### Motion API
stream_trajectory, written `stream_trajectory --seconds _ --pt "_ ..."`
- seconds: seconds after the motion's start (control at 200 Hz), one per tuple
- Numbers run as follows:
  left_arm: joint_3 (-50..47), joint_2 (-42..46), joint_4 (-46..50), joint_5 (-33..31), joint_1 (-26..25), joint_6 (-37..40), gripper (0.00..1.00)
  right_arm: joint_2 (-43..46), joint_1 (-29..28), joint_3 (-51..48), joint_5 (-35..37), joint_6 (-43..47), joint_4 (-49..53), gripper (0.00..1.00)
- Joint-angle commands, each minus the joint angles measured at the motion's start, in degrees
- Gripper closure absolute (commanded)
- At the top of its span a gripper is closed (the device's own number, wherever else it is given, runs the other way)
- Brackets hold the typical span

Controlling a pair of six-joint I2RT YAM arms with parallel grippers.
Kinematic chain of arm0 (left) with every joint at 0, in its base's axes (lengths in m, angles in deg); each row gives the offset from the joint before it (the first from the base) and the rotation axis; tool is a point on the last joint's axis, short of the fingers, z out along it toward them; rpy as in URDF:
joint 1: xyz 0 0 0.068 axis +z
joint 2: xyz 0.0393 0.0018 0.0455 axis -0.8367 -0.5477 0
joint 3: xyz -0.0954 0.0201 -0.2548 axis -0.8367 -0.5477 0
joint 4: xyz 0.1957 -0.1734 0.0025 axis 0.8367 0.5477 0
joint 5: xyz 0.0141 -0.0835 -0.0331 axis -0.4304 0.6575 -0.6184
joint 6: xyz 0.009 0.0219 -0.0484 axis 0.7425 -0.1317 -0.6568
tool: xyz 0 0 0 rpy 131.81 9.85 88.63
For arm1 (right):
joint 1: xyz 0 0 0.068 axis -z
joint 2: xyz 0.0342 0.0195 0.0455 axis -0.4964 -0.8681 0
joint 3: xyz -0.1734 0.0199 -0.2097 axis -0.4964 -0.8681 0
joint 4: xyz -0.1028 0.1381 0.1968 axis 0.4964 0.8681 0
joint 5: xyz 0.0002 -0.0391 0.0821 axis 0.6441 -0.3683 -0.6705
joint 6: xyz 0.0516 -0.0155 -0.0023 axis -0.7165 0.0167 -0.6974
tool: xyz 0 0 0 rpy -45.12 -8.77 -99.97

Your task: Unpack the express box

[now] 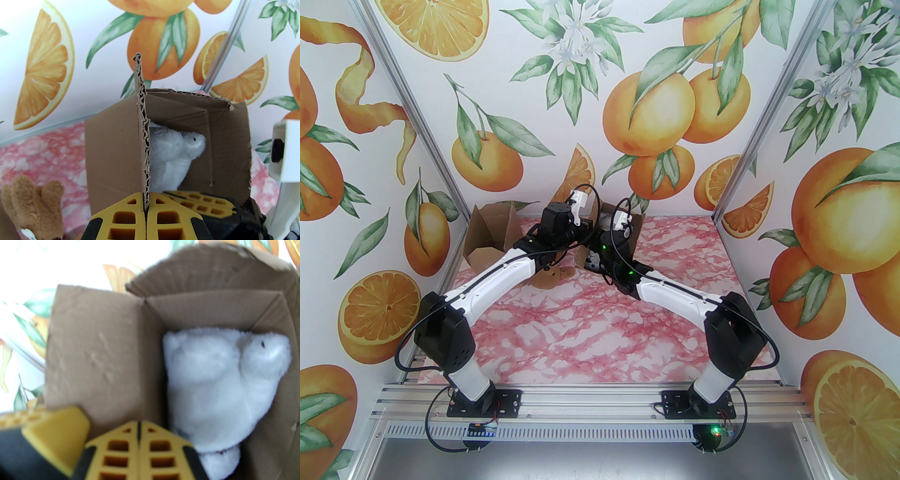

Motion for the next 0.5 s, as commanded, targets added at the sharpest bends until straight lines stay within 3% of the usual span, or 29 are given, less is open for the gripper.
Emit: stream_trajectory --seconds 0.0,0.495 --pt "2.86 0.42 -1.66 -0.84 0.67 -0.57 1.0 1.18 -0.46 2.52 -1.57 1.8 1.74 1.0" --pt "2.19 0.84 -2.07 -2.92 2.93 -3.58 1.0 6.67 -2.49 3.67 -1.8 6.25 5.02 1.0"
